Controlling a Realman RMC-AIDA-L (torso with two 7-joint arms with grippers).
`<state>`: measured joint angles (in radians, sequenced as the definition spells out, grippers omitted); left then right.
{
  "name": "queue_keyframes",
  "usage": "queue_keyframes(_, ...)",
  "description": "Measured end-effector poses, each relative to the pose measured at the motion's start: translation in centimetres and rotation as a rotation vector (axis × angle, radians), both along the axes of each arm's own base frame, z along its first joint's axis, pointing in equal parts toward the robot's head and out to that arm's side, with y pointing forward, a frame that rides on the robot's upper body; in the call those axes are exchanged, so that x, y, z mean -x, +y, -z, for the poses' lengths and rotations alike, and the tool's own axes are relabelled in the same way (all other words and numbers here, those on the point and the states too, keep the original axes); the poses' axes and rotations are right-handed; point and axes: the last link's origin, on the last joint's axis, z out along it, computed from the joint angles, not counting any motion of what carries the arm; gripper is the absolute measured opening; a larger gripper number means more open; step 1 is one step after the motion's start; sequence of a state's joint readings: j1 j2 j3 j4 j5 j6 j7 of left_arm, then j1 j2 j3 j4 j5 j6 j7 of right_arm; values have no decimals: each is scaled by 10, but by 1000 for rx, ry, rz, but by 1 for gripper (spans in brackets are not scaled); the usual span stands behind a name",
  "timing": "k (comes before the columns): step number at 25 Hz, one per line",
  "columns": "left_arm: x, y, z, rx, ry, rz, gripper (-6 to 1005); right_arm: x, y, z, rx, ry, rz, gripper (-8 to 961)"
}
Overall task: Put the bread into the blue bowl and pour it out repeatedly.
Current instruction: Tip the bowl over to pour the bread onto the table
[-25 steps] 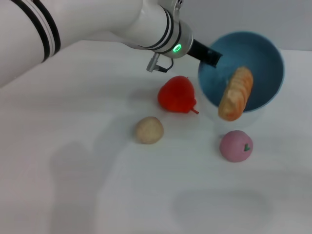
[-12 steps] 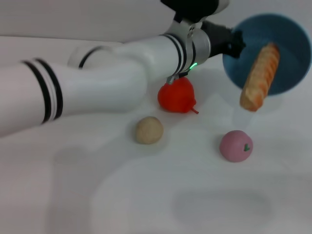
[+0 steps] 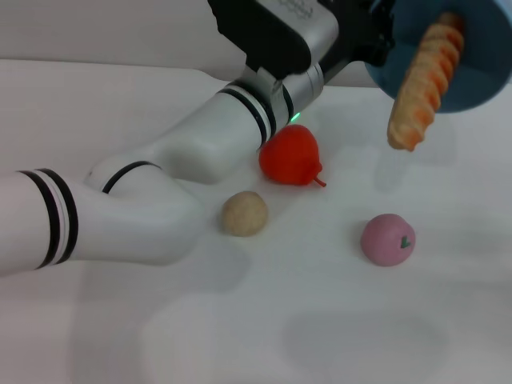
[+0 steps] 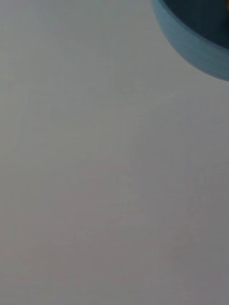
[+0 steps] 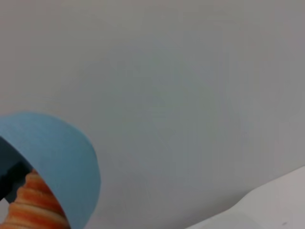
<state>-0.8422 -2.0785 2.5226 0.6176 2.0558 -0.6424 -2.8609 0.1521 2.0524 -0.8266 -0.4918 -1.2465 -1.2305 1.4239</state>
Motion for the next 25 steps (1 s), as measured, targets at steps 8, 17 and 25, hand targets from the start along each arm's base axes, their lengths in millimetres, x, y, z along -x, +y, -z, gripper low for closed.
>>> queue_keyframes(8,-2,-9,3,-113,194,190,3,3,3,5,19,-4,-9,186)
queue_keyframes(17,0,2,-3,-181,274,207,4,5,2,11,51,-12,-20,189)
queue_keyframes(25,14,24,-8,-65,173,-104,4,13,11,15,88,-100,-81,191)
